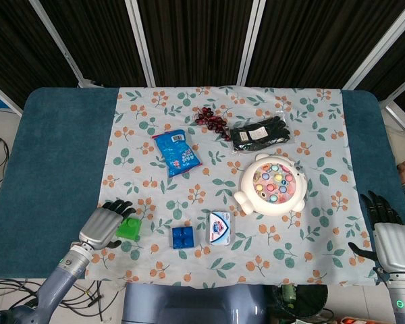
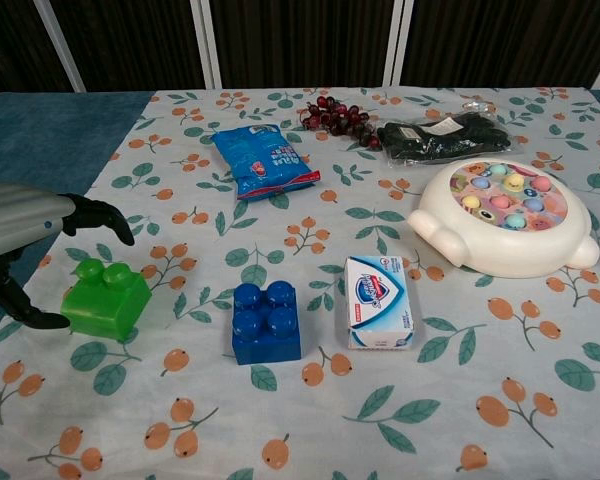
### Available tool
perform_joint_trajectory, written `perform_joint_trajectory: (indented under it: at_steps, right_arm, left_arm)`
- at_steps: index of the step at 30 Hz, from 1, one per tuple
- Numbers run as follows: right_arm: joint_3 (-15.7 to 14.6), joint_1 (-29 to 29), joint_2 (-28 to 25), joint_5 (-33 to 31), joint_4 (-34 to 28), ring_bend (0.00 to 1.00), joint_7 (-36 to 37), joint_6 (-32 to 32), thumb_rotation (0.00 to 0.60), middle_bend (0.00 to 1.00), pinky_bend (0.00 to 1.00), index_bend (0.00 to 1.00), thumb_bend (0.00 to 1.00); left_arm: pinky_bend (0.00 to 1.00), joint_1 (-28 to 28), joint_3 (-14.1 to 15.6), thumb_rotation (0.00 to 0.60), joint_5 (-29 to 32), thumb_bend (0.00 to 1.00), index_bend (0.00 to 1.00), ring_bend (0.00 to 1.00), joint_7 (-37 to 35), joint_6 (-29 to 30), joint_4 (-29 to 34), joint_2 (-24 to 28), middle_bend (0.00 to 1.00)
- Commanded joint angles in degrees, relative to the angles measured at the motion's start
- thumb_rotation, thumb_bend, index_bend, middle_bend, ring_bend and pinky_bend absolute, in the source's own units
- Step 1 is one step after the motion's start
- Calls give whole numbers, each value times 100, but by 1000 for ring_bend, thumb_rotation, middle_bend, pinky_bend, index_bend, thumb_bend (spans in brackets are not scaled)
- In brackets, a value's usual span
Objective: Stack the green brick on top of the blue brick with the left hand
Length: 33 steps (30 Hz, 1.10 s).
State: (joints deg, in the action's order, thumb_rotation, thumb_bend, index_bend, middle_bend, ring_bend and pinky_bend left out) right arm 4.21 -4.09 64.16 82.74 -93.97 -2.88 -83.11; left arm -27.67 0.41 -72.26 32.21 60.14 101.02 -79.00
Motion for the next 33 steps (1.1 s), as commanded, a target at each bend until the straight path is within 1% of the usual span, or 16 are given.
perform_joint_trajectory:
  at_steps: [1,24,29,33]
  right_arm:
    - [4,2,-5,14,8,0,7,-17,600,0,190,0,96]
    - [11,-3,-5,-5,18,0,40,-3,600,0,190,0,96]
    - [10,-4,-8,-7,13,0,45,5,600,0,189,0,96]
    - [16,-2,-12,-19,5,0,58,3,600,0,189,0,96]
  left_arm:
    - [255,-20,8,600,33,126,230,132,28,-14,4,8,158]
    - [255,-155,95,600,162,126,230,132,150,-111,-78,-84,158]
    - [255,-231,78,600,277,173,234,132,242,-186,-93,-144,163]
    - [262,-311,65,600,380,196,256,139,331,-271,-140,-223,184]
